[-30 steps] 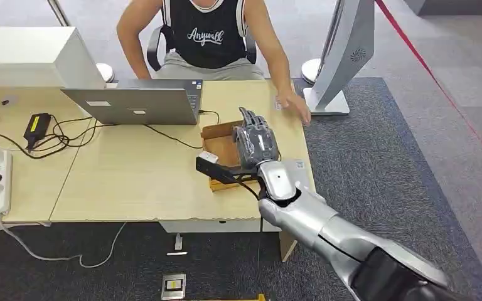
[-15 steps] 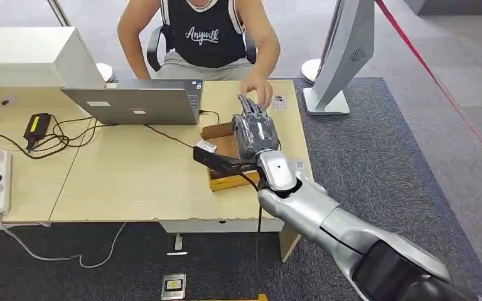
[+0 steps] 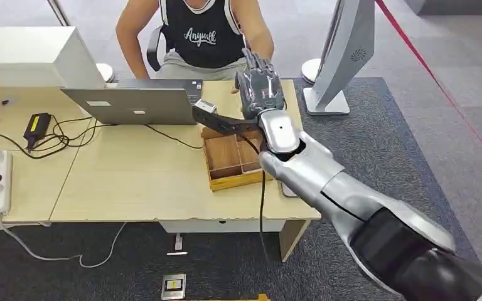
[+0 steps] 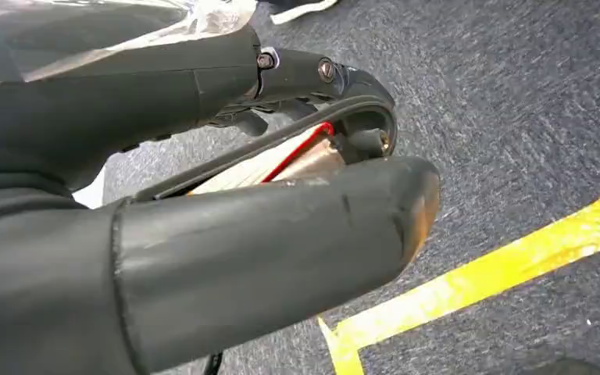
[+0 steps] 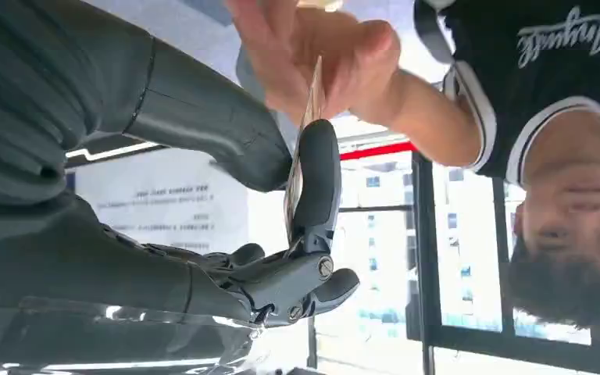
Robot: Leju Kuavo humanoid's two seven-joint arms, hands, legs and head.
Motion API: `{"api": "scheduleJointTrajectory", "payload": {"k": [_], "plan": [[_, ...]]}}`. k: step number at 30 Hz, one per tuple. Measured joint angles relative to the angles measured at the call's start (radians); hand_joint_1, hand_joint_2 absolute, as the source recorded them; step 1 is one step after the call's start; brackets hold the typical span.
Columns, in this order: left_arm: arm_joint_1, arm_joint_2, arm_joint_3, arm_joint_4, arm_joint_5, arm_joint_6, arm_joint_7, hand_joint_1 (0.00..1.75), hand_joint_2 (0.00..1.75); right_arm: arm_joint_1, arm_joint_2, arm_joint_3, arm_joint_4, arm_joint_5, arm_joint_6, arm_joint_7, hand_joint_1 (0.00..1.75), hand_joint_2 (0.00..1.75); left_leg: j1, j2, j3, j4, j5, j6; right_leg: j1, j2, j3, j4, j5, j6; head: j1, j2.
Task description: Pass the card to the sensor for recognition and then transmit it.
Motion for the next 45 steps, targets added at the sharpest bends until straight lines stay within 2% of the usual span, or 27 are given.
{"api": "scheduleJointTrajectory", "payload": {"k": [7, 20, 21, 22, 23, 26, 27, 45], "plan": [[-0.005, 0.001, 0.0, 0.0, -0.01, -0.003, 0.001, 0.0, 0.0, -0.047, 0.01, 0.0, 0.078, 0.005, -0.003, 0.025, 1.75, 1.75, 0.0, 0.0, 0.0, 0.0, 0.0, 0.0, 0.0, 0.0, 0.0, 0.0, 0.0, 0.0, 0.0, 0.0], [-0.008, 0.0, -0.007, 0.0, -0.02, -0.017, 0.002, 0.0, 0.0, -0.039, 0.019, 0.001, 0.164, -0.012, 0.004, 0.022, 1.75, 1.75, 0.0, 0.0, 0.0, 0.0, 0.0, 0.0, 0.0, 0.0, 0.0, 0.0, 0.0, 0.0, 0.0, 0.0], [-0.008, 0.0, -0.007, 0.0, -0.019, -0.017, 0.002, 0.0, 0.0, -0.038, 0.02, 0.001, 0.169, -0.013, 0.004, 0.022, 1.69, 1.75, 0.0, 0.0, 0.0, 0.0, 0.0, 0.0, 0.0, 0.0, 0.0, 0.0, 0.0, 0.0, 0.0, 0.0], [-0.008, 0.0, -0.007, 0.0, -0.019, -0.017, 0.002, 0.0, 0.0, -0.037, 0.02, 0.001, 0.173, -0.013, 0.005, 0.021, 0.58, 1.75, 0.0, 0.0, 0.0, 0.0, 0.0, 0.0, 0.0, 0.0, 0.0, 0.0, 0.0, 0.0, 0.0, 0.0], [-0.008, 0.0, -0.007, 0.0, -0.019, -0.017, 0.002, 0.0, 0.0, -0.037, 0.021, 0.001, 0.177, -0.013, 0.005, 0.021, 0.0, 1.75, 0.0, 0.0, 0.0, 0.0, 0.0, 0.0, 0.0, 0.0, 0.0, 0.0, 0.0, 0.0, 0.0, 0.0], [-0.008, 0.0, -0.007, 0.001, -0.019, -0.017, 0.002, 0.0, 0.0, -0.035, 0.024, 0.001, 0.188, -0.014, 0.003, 0.022, 0.0, 1.75, 0.0, 0.0, 0.0, 0.0, 0.0, 0.0, 0.0, 0.0, 0.0, 0.0, 0.0, 0.0, 0.0, 0.0], [-0.007, 0.0, -0.007, 0.001, -0.019, -0.017, 0.001, 0.0, 0.0, -0.035, 0.024, 0.001, 0.19, -0.014, 0.002, 0.024, 0.0, 0.0, 0.0, 0.0, 0.0, 0.0, 0.0, 0.0, 0.0, 0.0, 0.0, 0.0, 0.0, 0.0, 0.0, 0.0], [-0.006, -0.001, -0.009, 0.002, -0.022, -0.017, 0.002, 0.0, 0.0, -0.032, 0.024, 0.009, 0.221, -0.01, -0.008, 0.037, 0.0, 0.0, 0.0, 0.0, 0.0, 0.0, 0.0, 0.0, 0.0, 0.0, 0.0, 0.0, 0.0, 0.0, 0.0, 0.0]]}}
